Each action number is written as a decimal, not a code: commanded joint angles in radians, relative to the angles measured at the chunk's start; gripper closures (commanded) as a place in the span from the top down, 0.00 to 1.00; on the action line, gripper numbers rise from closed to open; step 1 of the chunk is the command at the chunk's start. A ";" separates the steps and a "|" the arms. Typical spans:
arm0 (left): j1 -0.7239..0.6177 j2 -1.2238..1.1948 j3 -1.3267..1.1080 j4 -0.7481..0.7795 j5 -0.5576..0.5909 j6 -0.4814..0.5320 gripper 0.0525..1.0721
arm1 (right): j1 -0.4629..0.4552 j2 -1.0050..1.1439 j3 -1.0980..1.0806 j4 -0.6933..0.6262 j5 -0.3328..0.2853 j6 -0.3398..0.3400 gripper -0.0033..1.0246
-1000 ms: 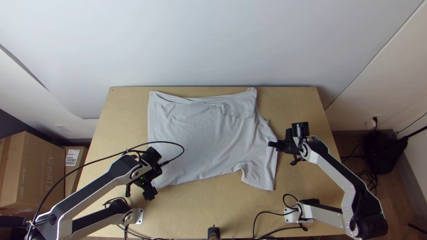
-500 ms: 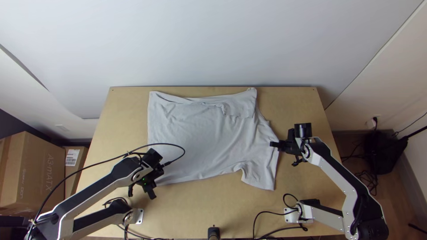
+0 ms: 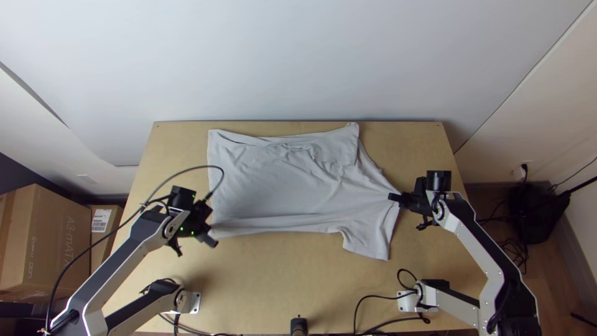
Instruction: Fold the t-shirt
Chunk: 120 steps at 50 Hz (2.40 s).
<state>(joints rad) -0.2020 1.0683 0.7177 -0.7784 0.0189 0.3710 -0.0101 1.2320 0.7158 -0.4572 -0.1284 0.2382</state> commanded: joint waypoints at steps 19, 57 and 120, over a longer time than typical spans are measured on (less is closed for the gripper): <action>0.156 -0.014 0.140 0.330 -0.085 -0.422 0.02 | -0.030 -0.149 0.255 -0.006 0.013 0.023 0.03; 0.262 0.093 0.871 0.438 -0.251 -0.314 0.02 | 0.136 0.064 0.998 -0.035 0.121 0.000 0.03; 0.246 -0.579 0.798 0.476 -0.238 -0.409 0.02 | 0.315 -0.474 1.261 -0.215 0.070 0.023 0.03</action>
<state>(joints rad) 0.0448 0.4957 1.5314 -0.2771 -0.1852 0.0051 0.3241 0.7647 1.9720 -0.6735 -0.0818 0.2390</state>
